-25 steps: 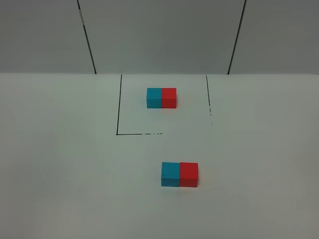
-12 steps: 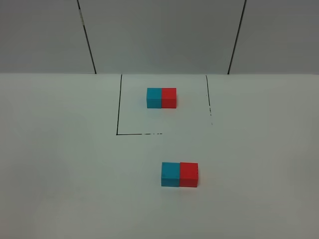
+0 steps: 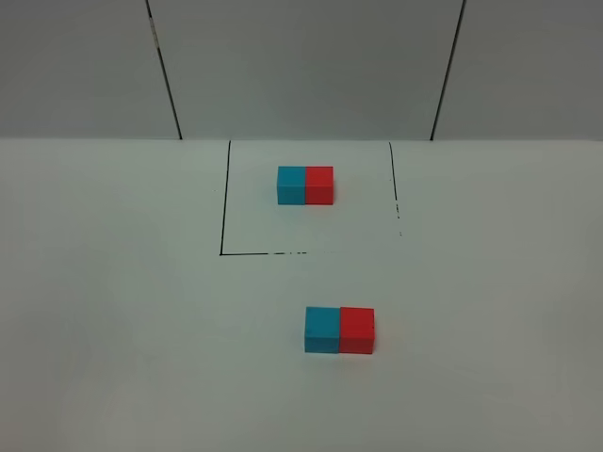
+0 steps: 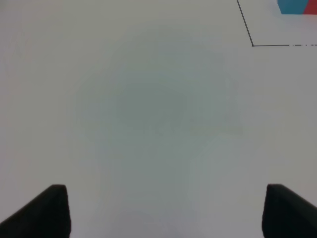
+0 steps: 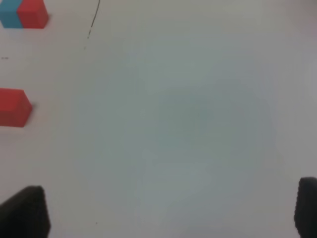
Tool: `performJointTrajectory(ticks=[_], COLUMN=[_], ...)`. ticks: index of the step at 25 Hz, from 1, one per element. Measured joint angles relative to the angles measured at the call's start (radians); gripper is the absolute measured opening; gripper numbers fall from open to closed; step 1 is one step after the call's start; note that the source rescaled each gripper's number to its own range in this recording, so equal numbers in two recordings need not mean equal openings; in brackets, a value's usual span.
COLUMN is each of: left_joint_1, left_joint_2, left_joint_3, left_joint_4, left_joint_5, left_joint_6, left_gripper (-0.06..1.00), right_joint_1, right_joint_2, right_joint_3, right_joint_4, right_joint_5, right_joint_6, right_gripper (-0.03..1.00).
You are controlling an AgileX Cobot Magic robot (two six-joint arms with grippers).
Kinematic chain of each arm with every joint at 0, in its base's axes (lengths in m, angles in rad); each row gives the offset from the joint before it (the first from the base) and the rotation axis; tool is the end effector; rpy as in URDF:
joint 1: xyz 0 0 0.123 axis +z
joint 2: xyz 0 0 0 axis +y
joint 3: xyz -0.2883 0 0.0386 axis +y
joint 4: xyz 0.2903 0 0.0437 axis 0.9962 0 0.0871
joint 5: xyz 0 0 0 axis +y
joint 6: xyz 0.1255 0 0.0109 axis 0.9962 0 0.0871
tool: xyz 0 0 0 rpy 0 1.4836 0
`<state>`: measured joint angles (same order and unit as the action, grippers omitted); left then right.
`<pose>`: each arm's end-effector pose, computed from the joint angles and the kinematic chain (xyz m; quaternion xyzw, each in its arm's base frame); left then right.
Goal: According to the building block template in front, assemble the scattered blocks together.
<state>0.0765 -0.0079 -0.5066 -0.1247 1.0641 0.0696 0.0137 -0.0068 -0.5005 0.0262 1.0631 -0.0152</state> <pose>0.0557 -0.0095 0.2847 0.0000 0.8487 -0.0237 0.5284 0.0562 0.0037 0.2819 -0.0129 0.8518 0.0127 0.5236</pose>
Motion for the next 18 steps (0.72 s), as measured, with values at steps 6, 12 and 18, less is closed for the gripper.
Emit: performJointTrajectory(ticks=[6, 12, 18], left_joint_1=[0.000, 0.000, 0.000], left_joint_2=[0.000, 0.000, 0.000], left_joint_3=[0.000, 0.000, 0.000], left_joint_4=[0.000, 0.000, 0.000], left_joint_5=[0.000, 0.000, 0.000], left_joint_6=[0.000, 0.000, 0.000], left_gripper=[0.79, 0.79, 0.79], right_joint_1=[0.000, 0.000, 0.002], right_joint_2=[0.000, 0.000, 0.000], right_joint_3=[0.000, 0.000, 0.000], right_joint_4=[0.000, 0.000, 0.000], right_joint_5=[0.000, 0.000, 0.000], right_joint_6=[0.000, 0.000, 0.001], right_gripper=[1.00, 1.00, 1.00])
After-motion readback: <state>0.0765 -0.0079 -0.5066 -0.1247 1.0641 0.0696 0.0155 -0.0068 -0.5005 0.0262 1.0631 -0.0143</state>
